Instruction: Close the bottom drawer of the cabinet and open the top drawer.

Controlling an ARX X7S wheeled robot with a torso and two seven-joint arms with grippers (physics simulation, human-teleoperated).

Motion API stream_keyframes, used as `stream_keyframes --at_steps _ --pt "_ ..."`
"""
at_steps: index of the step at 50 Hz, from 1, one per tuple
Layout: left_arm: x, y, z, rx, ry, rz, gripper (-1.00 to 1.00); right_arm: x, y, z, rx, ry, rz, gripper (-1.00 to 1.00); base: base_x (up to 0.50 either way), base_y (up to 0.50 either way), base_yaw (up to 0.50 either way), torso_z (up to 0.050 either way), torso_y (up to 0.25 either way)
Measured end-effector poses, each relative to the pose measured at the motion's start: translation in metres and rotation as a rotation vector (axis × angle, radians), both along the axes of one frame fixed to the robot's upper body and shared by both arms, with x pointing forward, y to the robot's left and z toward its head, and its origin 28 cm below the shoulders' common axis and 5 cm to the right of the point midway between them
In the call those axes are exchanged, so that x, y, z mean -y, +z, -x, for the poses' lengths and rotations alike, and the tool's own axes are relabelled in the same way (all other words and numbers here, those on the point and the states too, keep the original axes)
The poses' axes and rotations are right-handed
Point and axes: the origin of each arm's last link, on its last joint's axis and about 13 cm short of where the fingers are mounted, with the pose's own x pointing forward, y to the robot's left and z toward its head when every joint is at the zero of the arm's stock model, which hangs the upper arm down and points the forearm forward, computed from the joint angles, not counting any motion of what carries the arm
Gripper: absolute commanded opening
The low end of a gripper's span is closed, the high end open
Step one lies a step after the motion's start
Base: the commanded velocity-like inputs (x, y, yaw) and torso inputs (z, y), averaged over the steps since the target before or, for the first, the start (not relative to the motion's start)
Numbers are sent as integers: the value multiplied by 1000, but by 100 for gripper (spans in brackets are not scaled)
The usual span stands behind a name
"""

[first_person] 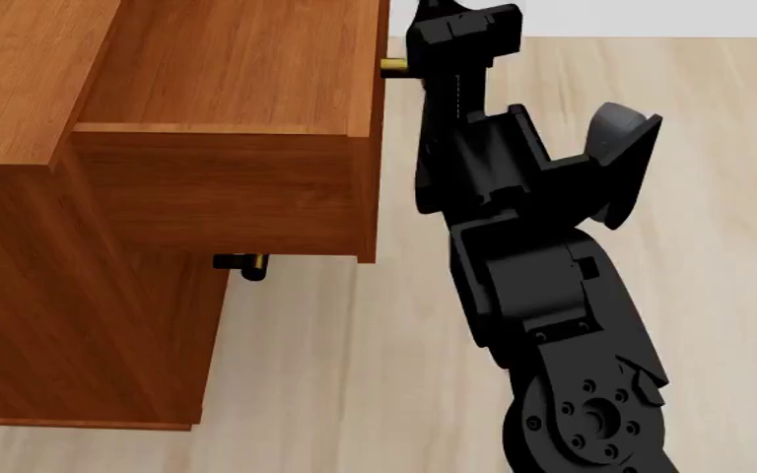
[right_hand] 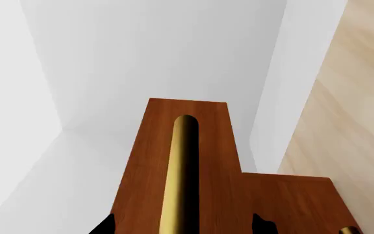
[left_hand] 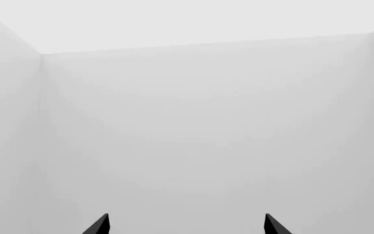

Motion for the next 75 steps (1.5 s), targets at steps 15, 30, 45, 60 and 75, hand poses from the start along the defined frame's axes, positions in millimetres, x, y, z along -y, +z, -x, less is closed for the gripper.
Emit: stream_keyframes --at_steps 15,30,45,60,75 --pt "2 0 0 0 -5 -2 100 11 4 4 15 -38 -9 100 0 0 0 0 0" --pt "4 1 0 0 -13 -6 100 28 11 12 40 -108 -29 100 0 0 0 0 0" --pt "5 1 1 2 -16 -6 100 40 18 19 65 -164 -2 100 0 0 0 0 0" --pt "5 1 1 2 -17 -6 100 38 42 29 157 -247 367 100 0 0 0 0 0" --pt "5 0 -1 -1 -19 -6 100 41 73 37 241 -322 754 100 0 0 0 0 0"
